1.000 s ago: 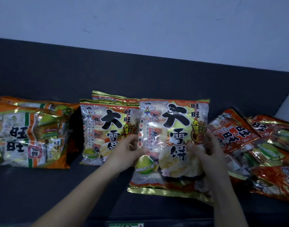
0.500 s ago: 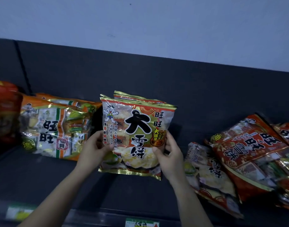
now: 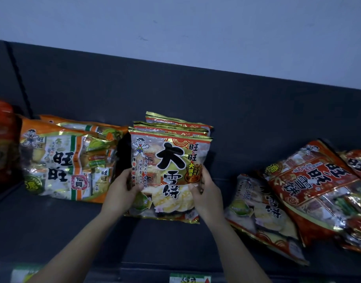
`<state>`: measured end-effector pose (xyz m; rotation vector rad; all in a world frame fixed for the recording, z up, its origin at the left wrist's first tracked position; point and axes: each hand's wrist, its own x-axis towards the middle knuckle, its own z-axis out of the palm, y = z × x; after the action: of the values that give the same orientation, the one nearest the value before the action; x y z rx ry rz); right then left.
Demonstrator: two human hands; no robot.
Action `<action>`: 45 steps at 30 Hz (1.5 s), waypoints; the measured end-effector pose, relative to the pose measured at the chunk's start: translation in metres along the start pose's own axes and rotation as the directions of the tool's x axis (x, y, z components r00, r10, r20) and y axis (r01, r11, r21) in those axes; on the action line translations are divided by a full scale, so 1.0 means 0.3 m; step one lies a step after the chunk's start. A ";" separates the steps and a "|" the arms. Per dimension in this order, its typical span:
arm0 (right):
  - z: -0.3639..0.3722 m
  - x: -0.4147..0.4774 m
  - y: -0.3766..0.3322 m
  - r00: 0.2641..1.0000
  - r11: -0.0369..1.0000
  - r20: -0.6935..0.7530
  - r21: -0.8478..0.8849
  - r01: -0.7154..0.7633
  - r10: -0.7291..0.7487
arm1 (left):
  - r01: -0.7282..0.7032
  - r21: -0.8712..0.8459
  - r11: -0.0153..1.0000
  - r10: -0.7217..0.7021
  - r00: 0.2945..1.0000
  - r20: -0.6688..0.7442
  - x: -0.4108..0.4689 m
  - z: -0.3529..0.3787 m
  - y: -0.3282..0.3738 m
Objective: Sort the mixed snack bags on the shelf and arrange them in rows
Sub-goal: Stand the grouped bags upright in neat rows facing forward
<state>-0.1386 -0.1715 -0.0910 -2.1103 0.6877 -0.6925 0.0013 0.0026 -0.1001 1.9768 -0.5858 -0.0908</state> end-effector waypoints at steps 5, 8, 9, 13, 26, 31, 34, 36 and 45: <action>-0.025 -0.003 -0.007 0.999 1.000 0.043 -0.024 -0.013 0.014 | -0.032 0.153 0.988 0.052 0.990 -0.128 -0.009 0.014 0.012; -0.070 -0.024 0.009 0.998 0.999 0.051 -0.036 -0.040 0.042 | -0.264 0.366 0.892 0.367 0.896 -0.250 -0.053 0.043 0.065; -0.091 -0.033 0.022 0.998 0.997 0.041 -0.053 -0.052 0.054 | -0.351 0.401 0.846 0.470 0.845 -0.253 -0.068 0.060 0.093; -0.194 -0.066 0.094 0.992 0.974 -0.072 -0.192 -0.117 0.105 | -0.659 0.370 0.655 0.727 0.682 -0.072 -0.114 0.176 0.204; -0.505 -0.169 0.358 0.850 0.799 -0.192 -0.288 -0.527 0.491 | -0.430 0.328 0.841 0.073 0.692 0.719 -0.135 0.690 0.314; -0.550 -0.164 0.397 0.820 0.788 -0.221 -0.233 -0.570 0.528 | -0.109 0.304 0.947 -0.104 0.787 0.608 -0.138 0.749 0.372; -0.581 -0.159 0.416 0.803 0.788 -0.215 -0.174 -0.591 0.555 | 0.031 0.299 0.954 -0.200 0.810 0.552 -0.152 0.735 0.392; -0.598 -0.155 0.428 0.806 0.800 -0.206 -0.136 -0.585 0.555 | 0.125 0.188 0.974 -0.210 0.807 0.551 -0.146 0.710 0.394; -0.571 -0.129 0.444 0.790 0.746 0.038 0.306 -0.592 0.612 | 0.061 -0.157 0.986 0.001 0.930 0.368 -0.217 0.565 0.445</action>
<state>-0.3121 -0.3052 -0.1163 -1.4529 1.1544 -0.4578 -0.1570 -0.1561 -0.0772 1.8154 -0.7620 -0.5233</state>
